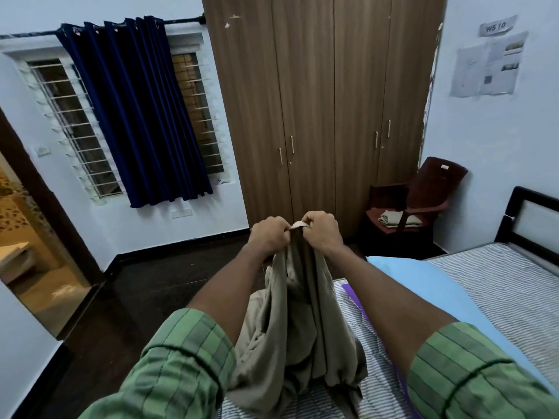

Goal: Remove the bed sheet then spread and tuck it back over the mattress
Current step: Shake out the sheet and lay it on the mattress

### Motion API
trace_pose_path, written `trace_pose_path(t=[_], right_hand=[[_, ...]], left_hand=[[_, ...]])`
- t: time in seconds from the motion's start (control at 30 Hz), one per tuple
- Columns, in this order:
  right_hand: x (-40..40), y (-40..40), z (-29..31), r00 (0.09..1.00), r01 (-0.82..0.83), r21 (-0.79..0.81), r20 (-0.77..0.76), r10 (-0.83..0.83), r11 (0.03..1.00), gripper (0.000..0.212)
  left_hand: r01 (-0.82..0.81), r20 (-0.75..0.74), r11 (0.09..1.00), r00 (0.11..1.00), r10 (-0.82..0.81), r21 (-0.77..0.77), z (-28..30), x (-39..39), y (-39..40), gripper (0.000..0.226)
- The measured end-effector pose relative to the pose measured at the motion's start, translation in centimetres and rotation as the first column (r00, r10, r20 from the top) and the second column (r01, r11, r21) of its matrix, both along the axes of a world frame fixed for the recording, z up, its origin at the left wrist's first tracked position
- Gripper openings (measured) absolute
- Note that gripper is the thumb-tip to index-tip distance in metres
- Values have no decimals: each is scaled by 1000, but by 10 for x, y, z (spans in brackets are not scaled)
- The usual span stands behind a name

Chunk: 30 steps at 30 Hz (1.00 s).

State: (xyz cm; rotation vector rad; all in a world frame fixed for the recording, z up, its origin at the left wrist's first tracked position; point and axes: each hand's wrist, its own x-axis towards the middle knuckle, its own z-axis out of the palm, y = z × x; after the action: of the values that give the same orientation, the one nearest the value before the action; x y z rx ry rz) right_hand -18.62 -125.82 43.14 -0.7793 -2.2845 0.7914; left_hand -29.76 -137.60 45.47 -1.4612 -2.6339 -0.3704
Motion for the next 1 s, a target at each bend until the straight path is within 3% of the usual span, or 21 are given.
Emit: trace_pose_path(t=[0.13,0.2,0.3,0.4,0.47,0.53,0.6,0.67,0.73,0.87,1.0], right_hand=[[10,2,-11,977,95,168,175,-124,981,24],[14,6,-25,943,171,134,266,-201,976,29],[32,18,-49,887,292,64,355,-296,954,27],[41,28,-51,918,324,-13,247,-311,946,21],[36,25,-42,971,234,-197,104,-217,952,20],[26,19,-34,994,106,-304,7,-109,947,24],[16,10,-27,999,15,-240,-33,-23,971,28],[7,1,-18,999,-28,-126,-31,24,992,20],[0,-3,-11,999,-40,-10,26,40,999,12],[4,9,-13,987,-44,184,162,14,982,9],[10,14,-23,946,-154,126,305,109,980,12]], left_hand=[[41,-230,989,973,-8,140,10,-7,-2,24],[37,-303,978,952,28,206,17,-12,-4,21],[-84,-271,957,949,162,278,30,-29,-19,27],[-296,-171,931,927,334,215,27,-44,-31,27],[-366,-112,924,919,378,110,18,-44,-33,23],[-205,-59,977,978,202,-54,11,-40,-27,38],[44,-16,974,999,-49,-221,8,-23,-14,63],[158,23,966,987,-156,-204,6,-2,0,46],[174,69,978,984,-167,-118,3,4,9,27],[113,51,984,993,-107,-135,4,-20,-2,21],[11,-133,998,991,-20,-67,5,-30,-14,27]])
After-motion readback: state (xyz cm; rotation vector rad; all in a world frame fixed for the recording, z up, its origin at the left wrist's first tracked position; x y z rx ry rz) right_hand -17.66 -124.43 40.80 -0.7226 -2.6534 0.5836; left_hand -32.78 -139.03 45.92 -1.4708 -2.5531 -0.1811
